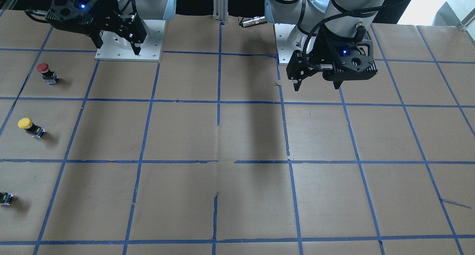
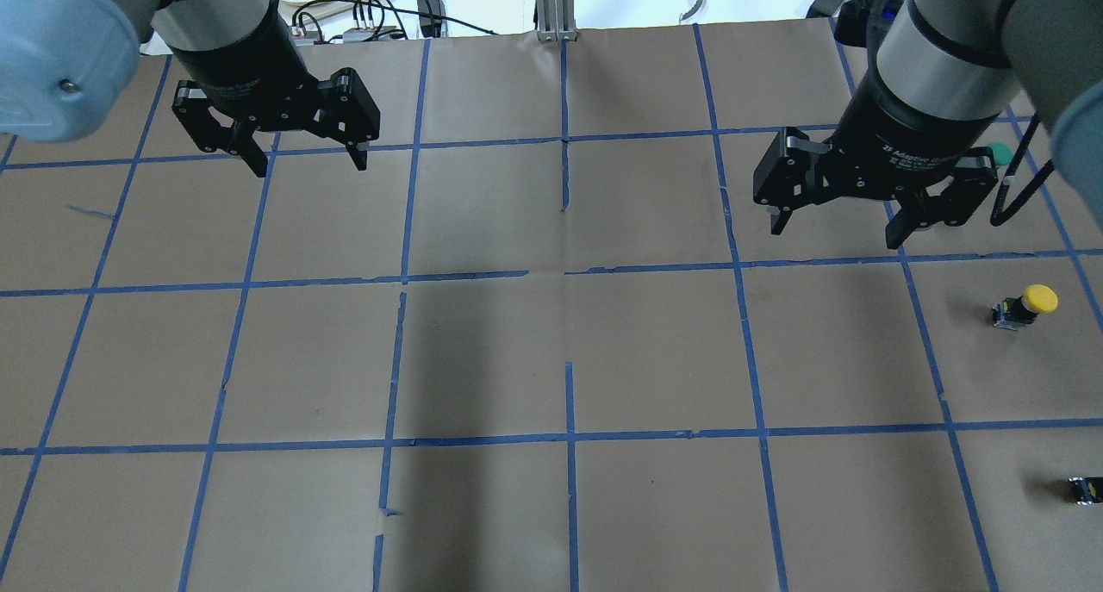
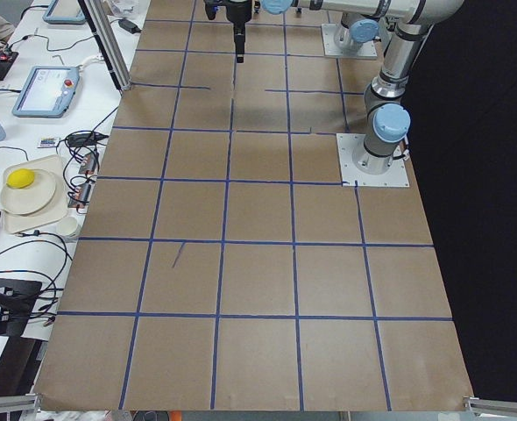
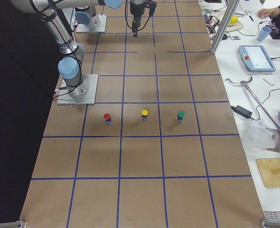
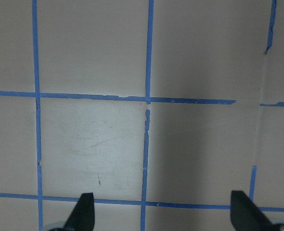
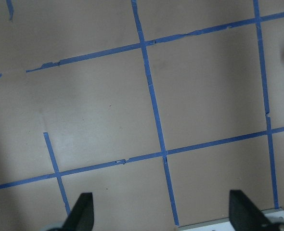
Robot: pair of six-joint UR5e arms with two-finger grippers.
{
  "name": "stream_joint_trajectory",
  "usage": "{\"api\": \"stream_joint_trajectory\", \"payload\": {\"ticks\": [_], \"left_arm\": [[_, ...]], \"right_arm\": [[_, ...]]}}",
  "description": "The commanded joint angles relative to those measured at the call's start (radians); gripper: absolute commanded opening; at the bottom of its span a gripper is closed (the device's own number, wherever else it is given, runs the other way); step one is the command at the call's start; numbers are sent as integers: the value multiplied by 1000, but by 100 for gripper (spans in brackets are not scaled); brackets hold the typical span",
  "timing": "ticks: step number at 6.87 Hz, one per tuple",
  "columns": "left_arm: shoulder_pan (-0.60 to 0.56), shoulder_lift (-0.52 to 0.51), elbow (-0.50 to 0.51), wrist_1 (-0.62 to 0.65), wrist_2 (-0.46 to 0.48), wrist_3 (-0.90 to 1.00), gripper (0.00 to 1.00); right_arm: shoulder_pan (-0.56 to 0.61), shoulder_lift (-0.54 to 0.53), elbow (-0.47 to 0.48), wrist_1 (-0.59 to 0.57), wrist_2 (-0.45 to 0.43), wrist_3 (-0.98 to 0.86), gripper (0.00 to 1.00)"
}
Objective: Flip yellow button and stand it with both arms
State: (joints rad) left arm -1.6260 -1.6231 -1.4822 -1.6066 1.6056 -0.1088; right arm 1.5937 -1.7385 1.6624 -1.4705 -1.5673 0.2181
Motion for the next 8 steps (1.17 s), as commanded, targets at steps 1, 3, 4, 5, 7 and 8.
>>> {"api": "stream_joint_trajectory", "payload": {"ticks": [1, 3, 4, 5, 7, 8], "left_arm": [[0, 3, -1, -1, 0, 0, 100], [-2, 3, -1, -3, 0, 0, 100], [0, 3, -1, -3, 0, 0, 100], [-2, 3, -1, -3, 0, 0, 100], [-2, 3, -1, -3, 0, 0, 100], [0, 5, -1, -10, 0, 0, 100]], "right_arm": [[-15, -6, 7, -4, -5, -2, 100], [-34, -7, 8, 2, -5, -3, 100], [-34, -6, 8, 2, -5, -3, 100], [-34, -6, 8, 2, -4, -3, 100], [-34, -6, 8, 1, -5, -6, 100], [-34, -6, 8, -1, -5, -6, 100]]}}
